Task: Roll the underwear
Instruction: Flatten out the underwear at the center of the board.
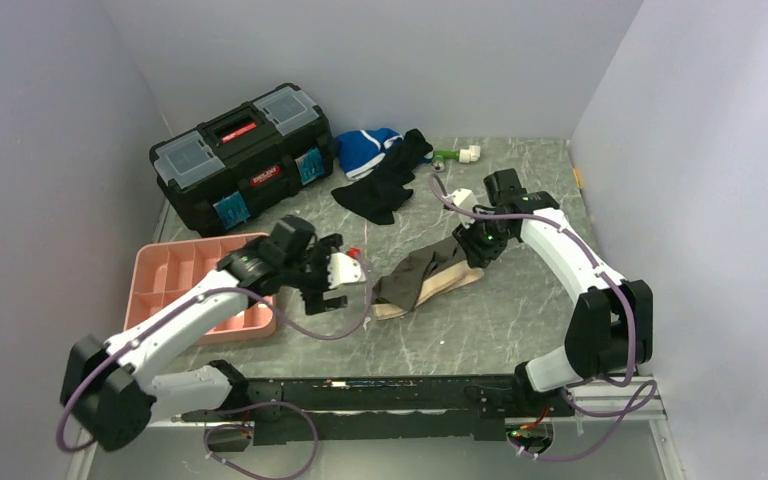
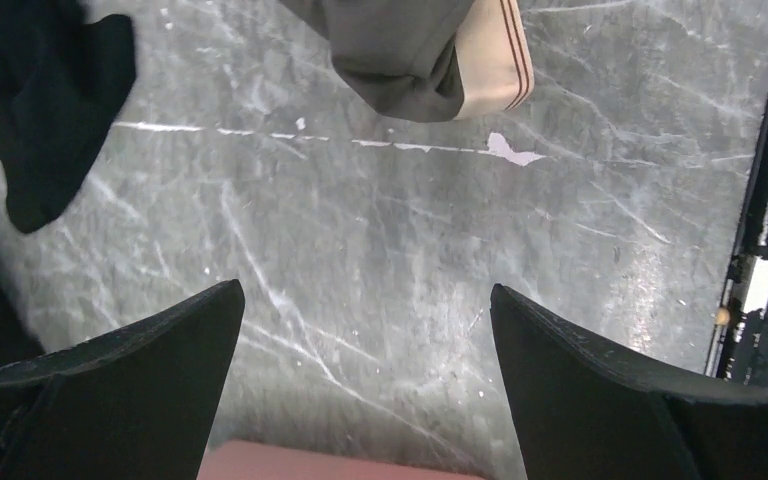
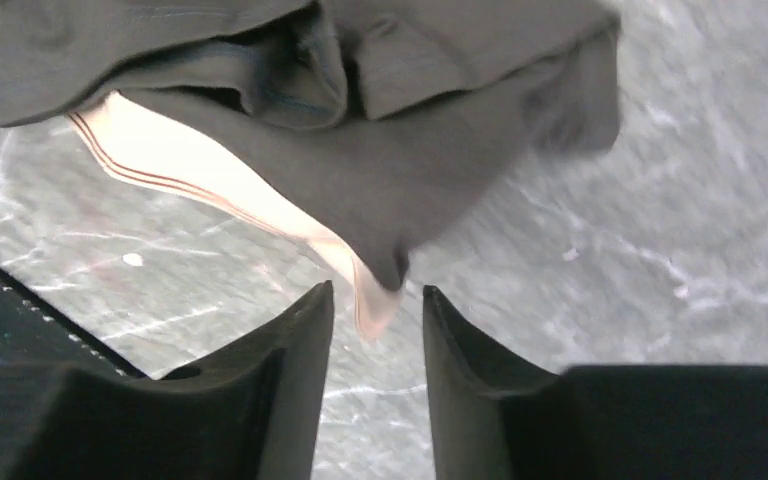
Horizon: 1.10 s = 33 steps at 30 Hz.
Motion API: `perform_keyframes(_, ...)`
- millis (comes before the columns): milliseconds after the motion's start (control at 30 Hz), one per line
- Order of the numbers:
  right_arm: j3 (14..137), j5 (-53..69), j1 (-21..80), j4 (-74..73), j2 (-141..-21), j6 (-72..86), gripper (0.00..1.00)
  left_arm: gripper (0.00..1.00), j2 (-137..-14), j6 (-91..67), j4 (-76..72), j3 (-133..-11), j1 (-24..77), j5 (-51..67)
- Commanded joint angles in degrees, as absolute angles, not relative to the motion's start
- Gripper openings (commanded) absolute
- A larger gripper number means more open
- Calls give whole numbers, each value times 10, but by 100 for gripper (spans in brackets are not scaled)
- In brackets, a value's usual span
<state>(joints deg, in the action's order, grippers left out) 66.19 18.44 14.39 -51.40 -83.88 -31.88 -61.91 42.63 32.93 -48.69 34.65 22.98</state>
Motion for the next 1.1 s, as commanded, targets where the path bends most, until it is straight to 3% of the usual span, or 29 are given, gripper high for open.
perform_keyframes(0,656,95,128,-538,-828,-308,55,99,-689,438,282,-545,395,157)
perform_keyframes(67,646,131,135,-535,-799,-310,77,100,-711,425,292,-561,397,142)
perform_keyframes(100,642,148,143,-533,-783,-311,83,100,-714,423,294,-563,396,132)
perform_keyframes(167,630,176,184,-527,-758,-314,86,100,-705,416,298,-550,396,111)
perform_keyframes(367,587,233,308,-468,-750,-311,81,99,-624,385,329,-496,363,89)
perform_keyframes(567,551,207,409,-385,-808,-310,71,99,-519,345,382,-477,237,130)
perform_keyframes(700,548,198,440,-354,-861,-309,70,99,-459,331,410,-468,177,127)
perform_keyframes(933,555,161,486,-316,-935,-292,70,99,-410,330,431,-453,166,93)
perform_keyframes(1067,558,144,493,-301,-963,-277,61,99,-419,333,440,-458,165,94)
